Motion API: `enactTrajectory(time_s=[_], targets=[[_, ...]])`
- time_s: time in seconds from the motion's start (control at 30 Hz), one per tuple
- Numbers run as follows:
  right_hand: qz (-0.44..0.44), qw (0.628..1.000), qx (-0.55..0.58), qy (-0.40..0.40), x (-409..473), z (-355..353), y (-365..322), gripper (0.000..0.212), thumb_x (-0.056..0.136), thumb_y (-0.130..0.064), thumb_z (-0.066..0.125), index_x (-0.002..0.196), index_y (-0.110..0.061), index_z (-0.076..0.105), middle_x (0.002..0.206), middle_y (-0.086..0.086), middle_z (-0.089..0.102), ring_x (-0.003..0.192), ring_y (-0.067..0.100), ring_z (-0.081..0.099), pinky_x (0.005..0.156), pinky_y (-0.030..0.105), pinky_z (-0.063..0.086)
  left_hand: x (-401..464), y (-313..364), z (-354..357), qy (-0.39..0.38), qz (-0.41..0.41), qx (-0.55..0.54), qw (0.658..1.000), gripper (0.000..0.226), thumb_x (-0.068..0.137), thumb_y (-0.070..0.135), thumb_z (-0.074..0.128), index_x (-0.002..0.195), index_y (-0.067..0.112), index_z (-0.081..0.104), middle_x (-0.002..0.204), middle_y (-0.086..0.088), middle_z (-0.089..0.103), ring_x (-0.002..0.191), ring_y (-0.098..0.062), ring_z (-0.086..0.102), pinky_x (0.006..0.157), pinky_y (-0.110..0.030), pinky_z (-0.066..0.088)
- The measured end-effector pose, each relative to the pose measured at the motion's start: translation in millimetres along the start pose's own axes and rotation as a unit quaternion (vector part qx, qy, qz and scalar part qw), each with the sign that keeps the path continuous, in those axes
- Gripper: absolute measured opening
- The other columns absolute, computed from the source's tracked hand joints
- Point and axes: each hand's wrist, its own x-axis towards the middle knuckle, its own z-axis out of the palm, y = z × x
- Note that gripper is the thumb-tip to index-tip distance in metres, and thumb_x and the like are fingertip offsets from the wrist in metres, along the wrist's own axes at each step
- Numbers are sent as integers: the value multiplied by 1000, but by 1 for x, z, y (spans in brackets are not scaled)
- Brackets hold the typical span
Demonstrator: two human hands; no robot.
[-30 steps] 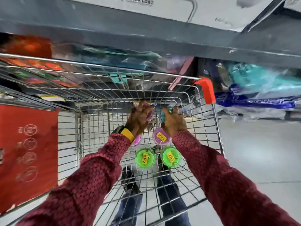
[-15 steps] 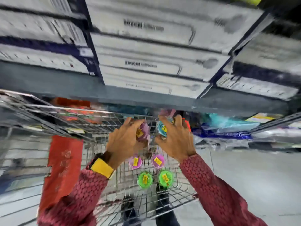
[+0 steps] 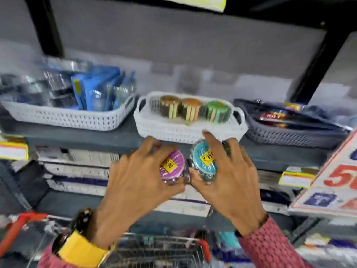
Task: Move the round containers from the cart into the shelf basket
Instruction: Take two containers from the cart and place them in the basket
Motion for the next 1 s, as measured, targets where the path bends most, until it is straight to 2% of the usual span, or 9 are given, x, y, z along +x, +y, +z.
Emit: enactTrajectory(time_s=[0.17, 0.3, 0.4, 0.47, 0.53, 0.63, 0.77, 0.87, 1.0], targets=[[1, 997, 30, 69, 69, -28, 13, 75, 84, -62, 59, 145, -22, 40, 122, 7, 57, 104, 30, 56, 81, 43, 51, 83, 10, -28, 56, 23, 3, 998, 79, 61, 82, 52, 132, 47, 50, 123, 8, 60, 93, -30, 72, 74, -40, 56], [12, 996, 49, 70, 106, -18, 25, 68, 80, -52, 66, 131, -19, 37, 121, 8, 57, 104, 30, 57, 88, 43, 49, 147, -6, -5, 39, 13, -52, 998, 81, 63, 73, 51, 135, 35, 44, 126, -6, 59, 106, -40, 66, 84, -47, 53], [29, 997, 60, 32, 124, 2, 33, 60, 77, -47, 73, 119, -18, 39, 115, 7, 55, 98, 31, 57, 83, 43, 47, 181, -25, 28, -10, -23, -65, 998, 71, 68, 61, 69, 120, 21, 42, 118, -13, 63, 101, -44, 66, 75, -45, 48], [46, 996, 68, -19, 132, 17, 36, 57, 77, -49, 75, 110, -22, 37, 109, 3, 54, 95, 29, 56, 76, 38, 39, 195, -39, 48, -51, -39, -27, 998, 67, 72, 60, 72, 111, 16, 41, 114, -17, 65, 101, -44, 66, 71, -43, 42], [60, 993, 75, -66, 137, 32, 38, 58, 77, -53, 76, 108, -24, 36, 106, 0, 55, 94, 27, 56, 74, 34, 31, 204, -52, 59, -102, -30, 26, 994, 66, 76, 56, 73, 113, 10, 44, 116, -21, 64, 104, -46, 66, 76, -45, 47], [50, 989, 71, -119, 145, 54, 36, 66, 80, -57, 76, 121, -15, 45, 111, 3, 62, 100, 28, 60, 79, 35, 31, 212, -67, 65, -181, -20, 56, 982, 58, 84, 43, 71, 120, 7, 44, 122, -22, 64, 110, -44, 65, 85, -44, 49], [50, 981, 85, -169, 156, 72, 27, 70, 81, -66, 72, 124, -16, 49, 98, -1, 57, 94, 25, 54, 82, 38, 33, 216, -78, 63, -214, -19, 43, 976, 44, 89, 30, 68, 123, 13, 46, 121, -15, 68, 101, -34, 64, 87, -38, 47], [44, 972, 96, -210, 164, 82, 18, 60, 82, -70, 68, 107, -18, 50, 83, -6, 53, 85, 22, 50, 83, 40, 36, 214, -83, 61, -234, -29, -1, 972, 31, 94, 17, 60, 122, 17, 46, 119, -11, 68, 91, -23, 55, 84, -33, 44], [40, 967, 113, -225, 170, 88, 12, 51, 94, -69, 51, 96, -19, 52, 77, -4, 54, 81, 22, 52, 93, 45, 38, 209, -82, 59, -221, -28, -48, 974, 17, 105, 25, 43, 117, 13, 47, 115, -14, 66, 93, -26, 58, 87, -37, 46]])
